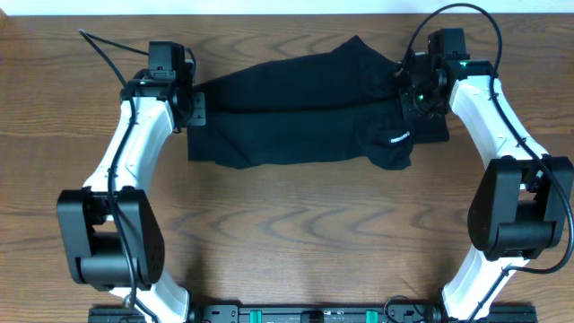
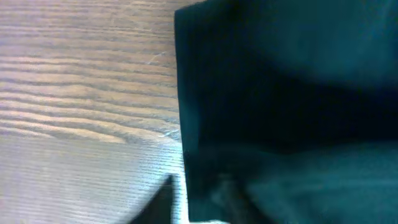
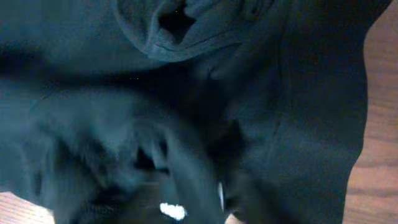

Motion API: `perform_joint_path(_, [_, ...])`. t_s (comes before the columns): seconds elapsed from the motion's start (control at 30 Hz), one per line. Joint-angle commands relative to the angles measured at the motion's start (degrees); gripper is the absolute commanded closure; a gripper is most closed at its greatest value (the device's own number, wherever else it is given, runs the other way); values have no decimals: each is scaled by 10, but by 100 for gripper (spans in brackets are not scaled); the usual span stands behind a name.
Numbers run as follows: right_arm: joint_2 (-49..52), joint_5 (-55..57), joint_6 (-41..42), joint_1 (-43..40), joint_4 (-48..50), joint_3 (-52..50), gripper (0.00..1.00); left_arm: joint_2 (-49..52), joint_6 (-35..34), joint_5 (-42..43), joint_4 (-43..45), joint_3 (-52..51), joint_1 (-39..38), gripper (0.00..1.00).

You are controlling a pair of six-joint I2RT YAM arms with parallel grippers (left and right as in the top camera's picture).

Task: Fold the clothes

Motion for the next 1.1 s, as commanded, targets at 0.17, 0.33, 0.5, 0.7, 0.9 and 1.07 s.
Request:
perform_joint_path(0.17, [-10, -3, 1, -8, -50, 11, 25, 23, 1, 7, -3, 2, -1, 2])
perform_joint_path(0.33, [-13, -22, 14, -2, -94, 10, 41, 18, -3, 19, -13, 2, -5, 2])
perform_joint_path(0.5, [-12, -23, 40, 11, -99, -10, 50, 18, -3, 50, -22, 1, -22, 2])
perform_joint_path(0.7, [-12, 43, 91, 13, -38, -58, 61, 18, -3, 50, -14, 1, -35, 2])
perform_joint_path(0.9, [-12, 67, 102, 12, 22, -102, 64, 18, -3, 50, -14, 1, -35, 2])
perform_joint_path(1.07, [-12, 97, 103, 12, 70, -103, 80, 18, -3, 50, -14, 1, -35, 2])
